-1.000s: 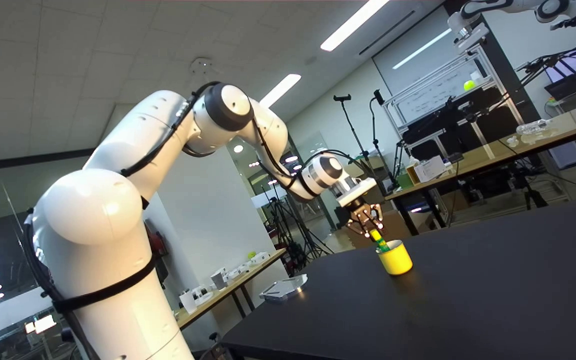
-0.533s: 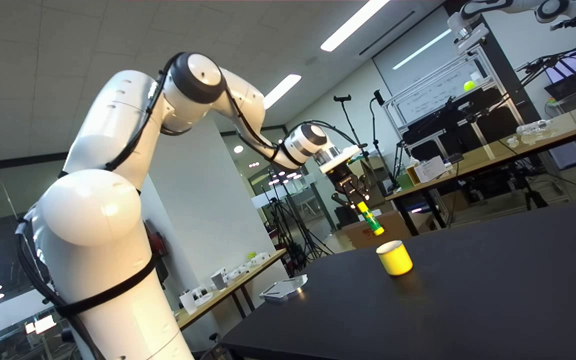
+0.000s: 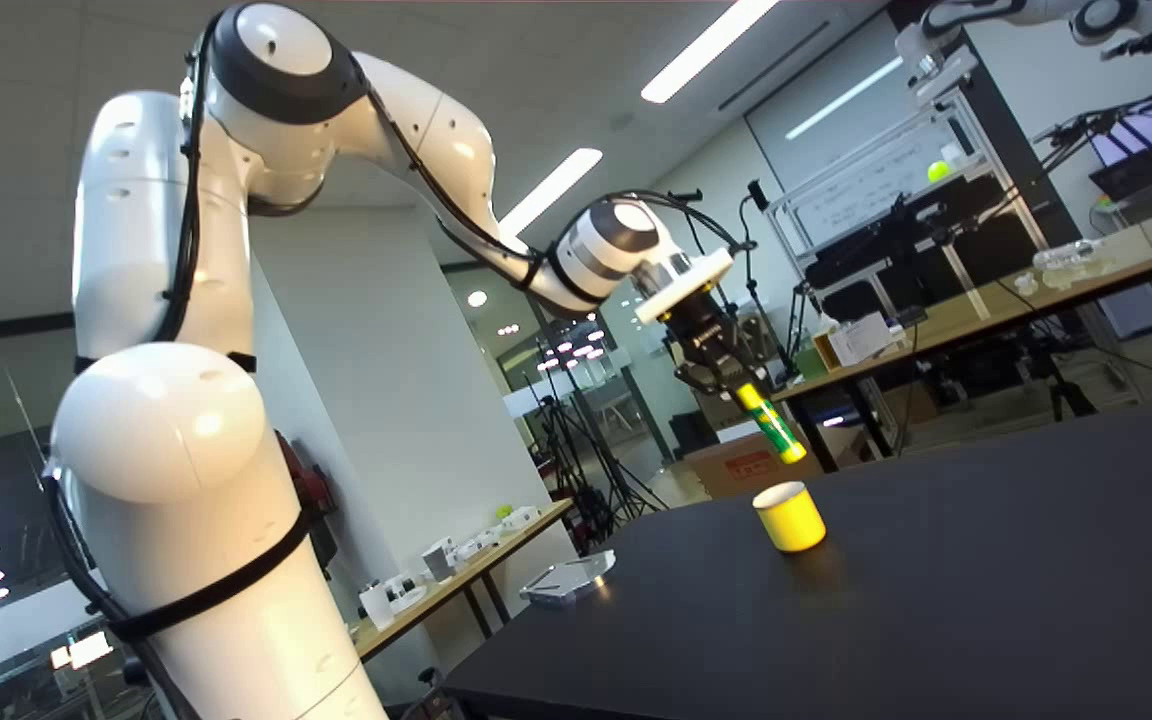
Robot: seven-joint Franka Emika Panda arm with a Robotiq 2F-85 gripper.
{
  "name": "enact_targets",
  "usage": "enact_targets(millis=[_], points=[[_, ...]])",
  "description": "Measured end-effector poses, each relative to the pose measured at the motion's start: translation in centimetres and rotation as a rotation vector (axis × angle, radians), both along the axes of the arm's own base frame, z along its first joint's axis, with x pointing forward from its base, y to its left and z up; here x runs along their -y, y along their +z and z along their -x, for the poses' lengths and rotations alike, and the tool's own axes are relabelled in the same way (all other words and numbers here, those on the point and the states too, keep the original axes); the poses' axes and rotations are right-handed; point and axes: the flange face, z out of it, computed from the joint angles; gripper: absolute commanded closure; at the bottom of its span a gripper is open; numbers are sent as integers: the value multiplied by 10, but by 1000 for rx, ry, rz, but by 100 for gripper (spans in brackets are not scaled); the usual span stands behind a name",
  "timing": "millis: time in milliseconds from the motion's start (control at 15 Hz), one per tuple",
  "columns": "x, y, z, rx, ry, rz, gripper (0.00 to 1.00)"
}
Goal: Put the glue stick on the table
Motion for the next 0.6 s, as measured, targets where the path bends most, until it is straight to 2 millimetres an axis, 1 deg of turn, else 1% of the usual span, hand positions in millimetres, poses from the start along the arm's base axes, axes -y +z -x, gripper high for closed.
enact_targets(millis=[133,333,467,600], points=[[50,-12,29,30,-94,-19,92],[121,-36,62,96,-232,-30,92],[159,-57,78,126,-321,-39,92],[185,-81,90,139,-393,-54,92]])
